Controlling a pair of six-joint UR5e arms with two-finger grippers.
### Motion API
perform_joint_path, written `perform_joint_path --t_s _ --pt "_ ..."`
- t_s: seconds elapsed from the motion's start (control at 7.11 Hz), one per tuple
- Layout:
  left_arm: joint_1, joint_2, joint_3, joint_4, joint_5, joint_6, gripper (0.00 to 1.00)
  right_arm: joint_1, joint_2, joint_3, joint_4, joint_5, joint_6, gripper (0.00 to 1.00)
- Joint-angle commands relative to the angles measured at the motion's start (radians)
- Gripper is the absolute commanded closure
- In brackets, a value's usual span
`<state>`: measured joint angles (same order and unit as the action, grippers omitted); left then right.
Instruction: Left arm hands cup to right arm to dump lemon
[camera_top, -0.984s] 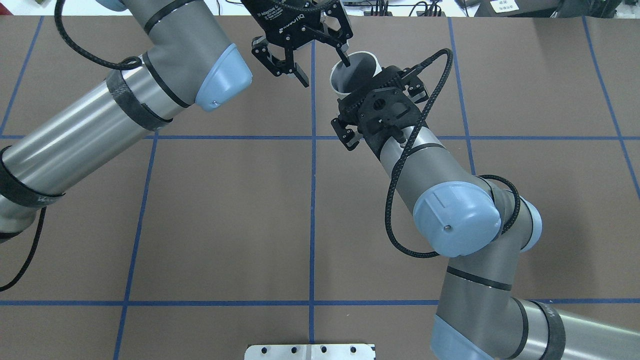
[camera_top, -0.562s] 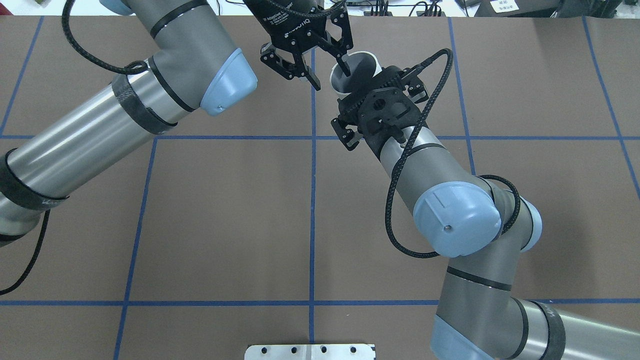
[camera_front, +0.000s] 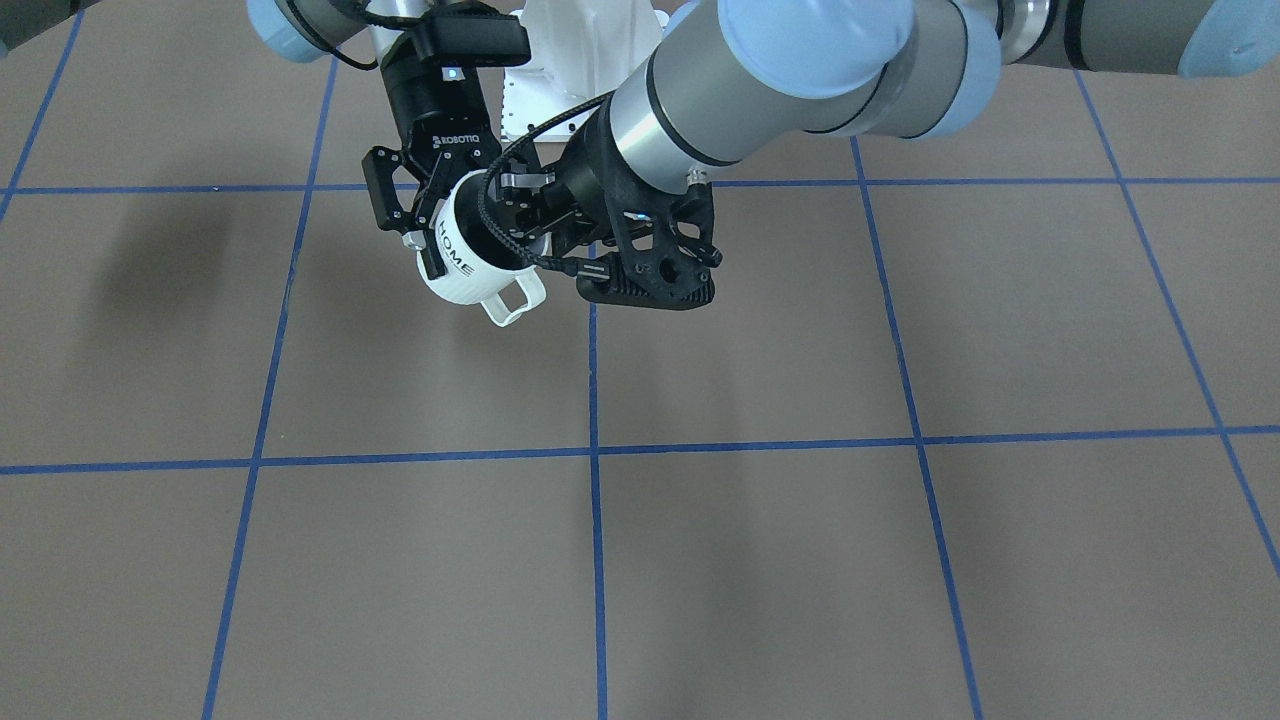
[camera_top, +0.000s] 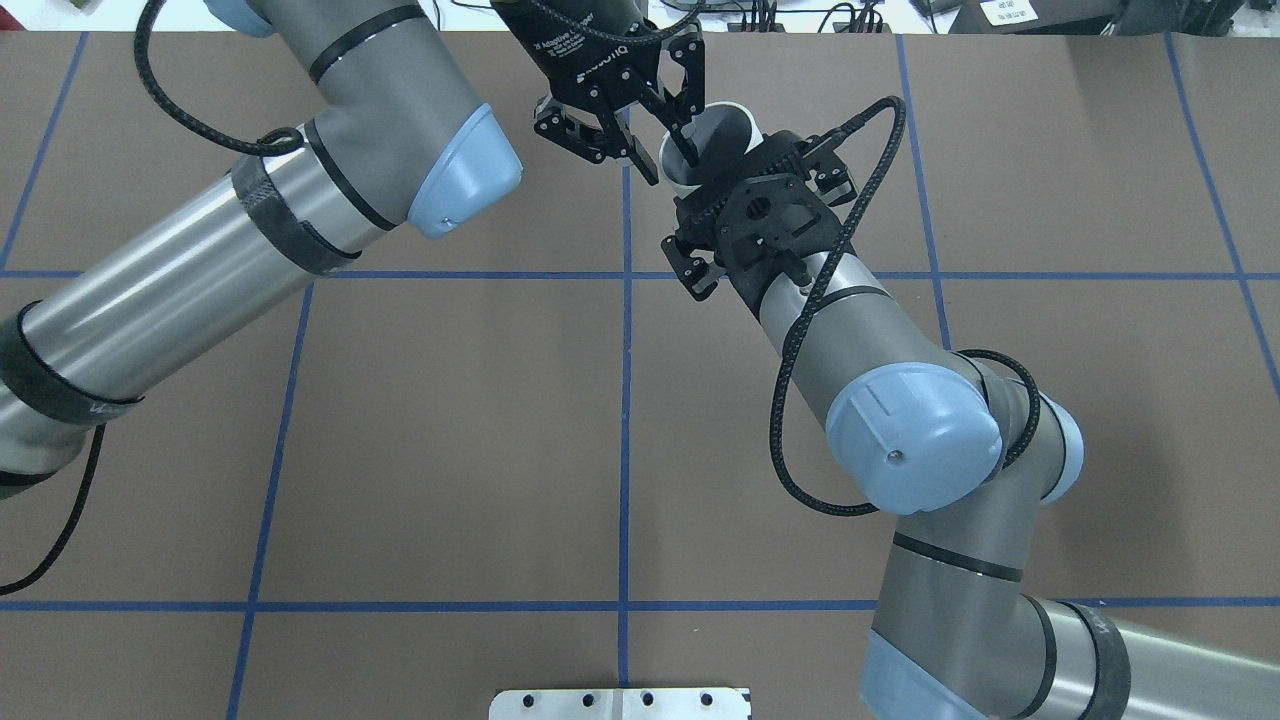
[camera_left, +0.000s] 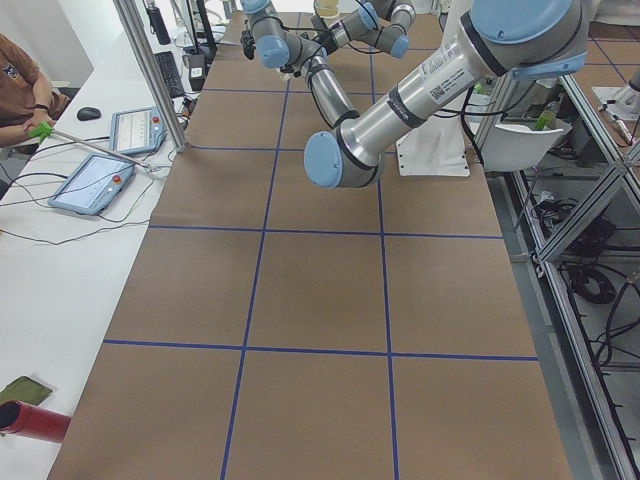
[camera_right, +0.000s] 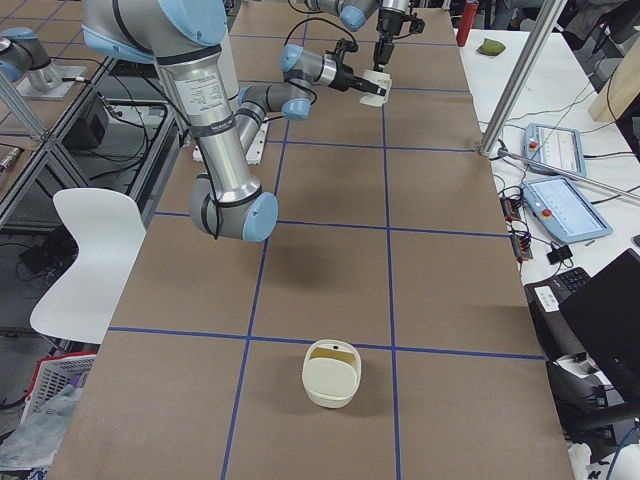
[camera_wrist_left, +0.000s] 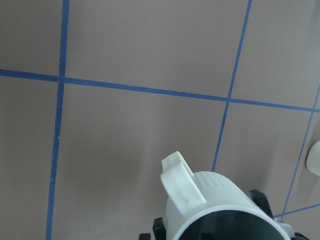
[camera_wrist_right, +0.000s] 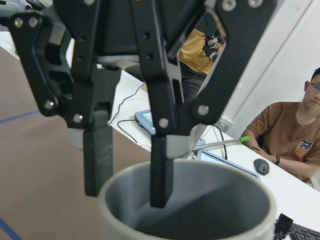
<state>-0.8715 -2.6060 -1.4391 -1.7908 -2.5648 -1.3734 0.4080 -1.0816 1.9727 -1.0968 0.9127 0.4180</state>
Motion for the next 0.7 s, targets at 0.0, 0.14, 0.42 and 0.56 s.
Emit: perform_joint_path --t_s 0.0,0.14,0.42,0.56 --pt "0.000 0.001 -0.001 -0.001 -0.002 0.004 0.62 0.000 0.000 0.000 0.000 0.000 0.001 0.90" --pt "0.000 0.001 -0.001 0.001 -0.002 0.004 0.62 0.000 0.000 0.000 0.000 0.000 0.001 0.90" --pt "0.000 0.003 -0.003 0.001 -0.002 0.005 0.65 0.002 0.000 0.002 0.000 0.000 0.001 0.90" --pt "0.000 0.004 -0.003 0.001 -0.002 0.005 0.67 0.002 0.000 0.002 0.000 0.000 0.001 0.90"
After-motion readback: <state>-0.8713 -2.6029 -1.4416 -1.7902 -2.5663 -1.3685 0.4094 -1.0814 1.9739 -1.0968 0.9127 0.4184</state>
